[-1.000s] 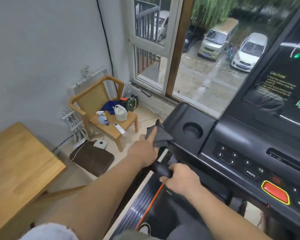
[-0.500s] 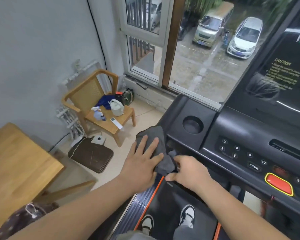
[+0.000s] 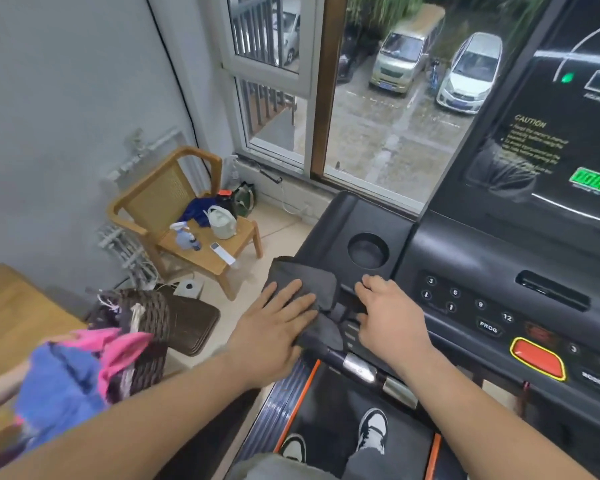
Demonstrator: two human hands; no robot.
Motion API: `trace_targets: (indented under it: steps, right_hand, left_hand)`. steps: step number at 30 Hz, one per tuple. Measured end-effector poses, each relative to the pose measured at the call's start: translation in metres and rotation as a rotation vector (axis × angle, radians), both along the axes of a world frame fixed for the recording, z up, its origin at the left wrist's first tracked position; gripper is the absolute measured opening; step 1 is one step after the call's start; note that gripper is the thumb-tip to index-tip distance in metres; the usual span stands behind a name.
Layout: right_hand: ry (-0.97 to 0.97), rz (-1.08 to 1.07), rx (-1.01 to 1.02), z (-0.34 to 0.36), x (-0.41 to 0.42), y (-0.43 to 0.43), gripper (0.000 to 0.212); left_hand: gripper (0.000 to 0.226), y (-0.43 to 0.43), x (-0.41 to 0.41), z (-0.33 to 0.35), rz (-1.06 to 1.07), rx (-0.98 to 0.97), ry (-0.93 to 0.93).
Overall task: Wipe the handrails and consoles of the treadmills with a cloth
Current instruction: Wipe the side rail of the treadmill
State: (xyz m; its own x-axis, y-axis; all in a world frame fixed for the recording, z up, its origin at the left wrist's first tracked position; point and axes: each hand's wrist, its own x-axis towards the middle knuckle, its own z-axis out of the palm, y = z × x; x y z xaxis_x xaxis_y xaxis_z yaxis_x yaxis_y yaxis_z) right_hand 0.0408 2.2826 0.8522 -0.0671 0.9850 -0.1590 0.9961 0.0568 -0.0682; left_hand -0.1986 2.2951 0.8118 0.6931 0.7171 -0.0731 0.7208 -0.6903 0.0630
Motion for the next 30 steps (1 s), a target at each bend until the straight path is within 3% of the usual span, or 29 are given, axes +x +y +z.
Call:
trace_targets:
  steps: [4, 7, 14, 21, 27, 30]
  right_hand:
    - [0.064, -0.076, -0.024, -0.001, 0.0, 0.002, 0.041]
    - [0.067, -0.088, -0.043, 0.0, 0.001, 0.002, 0.042]
    - [0.061, -0.105, -0.053, 0.001, -0.001, 0.004, 0.037]
    - [0.117, -0.035, -0.138, 0.004, 0.0, -0.002, 0.056]
    - [0.362, -0.308, 0.064, 0.005, 0.0, -0.065, 0.025]
    - [0.346, -0.411, -0.035, 0.003, 0.005, -0.094, 0.018]
  left_hand:
    - [0.068, 0.049, 0.033, 0.007, 0.379, -0.24, -0.263]
    - [0.069, 0.079, 0.066, 0.003, 0.514, -0.251, -0.251]
    - [0.079, 0.035, 0.044, 0.0, 0.351, -0.114, -0.038]
    - [0.072, 0.001, -0.001, -0.014, 0.212, -0.021, 0.032]
    - [0.048, 0.001, 0.062, -0.005, 0.444, -0.011, -0.151]
    - [0.055, -0.055, 0.073, -0.018, 0.261, -0.034, -0.156]
